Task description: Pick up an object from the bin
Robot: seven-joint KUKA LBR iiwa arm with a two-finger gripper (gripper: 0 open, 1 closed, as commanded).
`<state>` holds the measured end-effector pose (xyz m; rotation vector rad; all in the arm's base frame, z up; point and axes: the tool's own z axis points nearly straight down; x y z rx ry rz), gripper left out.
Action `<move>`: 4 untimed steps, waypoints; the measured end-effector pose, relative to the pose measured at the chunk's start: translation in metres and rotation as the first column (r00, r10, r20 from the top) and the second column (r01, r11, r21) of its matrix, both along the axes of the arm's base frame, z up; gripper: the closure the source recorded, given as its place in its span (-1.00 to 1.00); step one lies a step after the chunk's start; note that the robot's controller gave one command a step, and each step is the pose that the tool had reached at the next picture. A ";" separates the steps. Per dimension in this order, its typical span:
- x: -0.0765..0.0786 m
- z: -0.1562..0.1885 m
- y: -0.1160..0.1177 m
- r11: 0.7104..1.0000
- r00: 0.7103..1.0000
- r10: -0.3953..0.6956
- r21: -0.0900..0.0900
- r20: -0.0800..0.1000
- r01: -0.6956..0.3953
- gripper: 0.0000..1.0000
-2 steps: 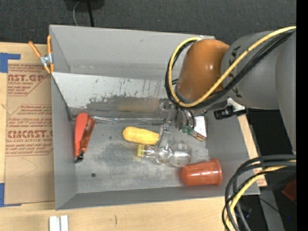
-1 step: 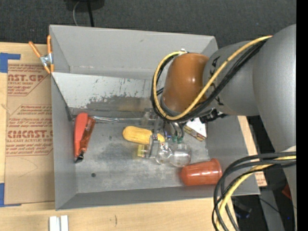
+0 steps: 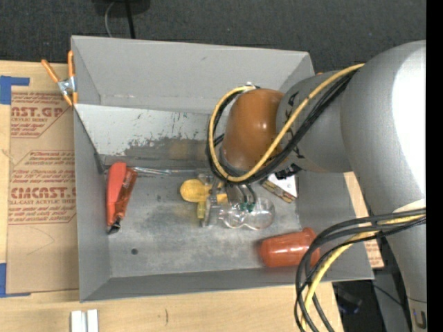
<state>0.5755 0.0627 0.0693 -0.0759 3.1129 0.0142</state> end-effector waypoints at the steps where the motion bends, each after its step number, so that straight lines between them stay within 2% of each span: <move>1: 0.000 0.000 0.000 1.000 1.000 0.000 0.000 0.000 0.000 1.00; 2: -0.001 0.084 0.012 1.000 1.000 -0.003 0.002 0.002 0.003 1.00; 3: 0.000 0.084 0.012 1.000 1.000 -0.003 0.002 0.002 0.003 1.00; 4: 0.001 0.118 0.015 1.000 1.000 0.004 0.000 -0.007 -0.004 1.00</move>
Offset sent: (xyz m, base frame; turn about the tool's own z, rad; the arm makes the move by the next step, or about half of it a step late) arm -0.0008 0.0109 0.0848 0.0034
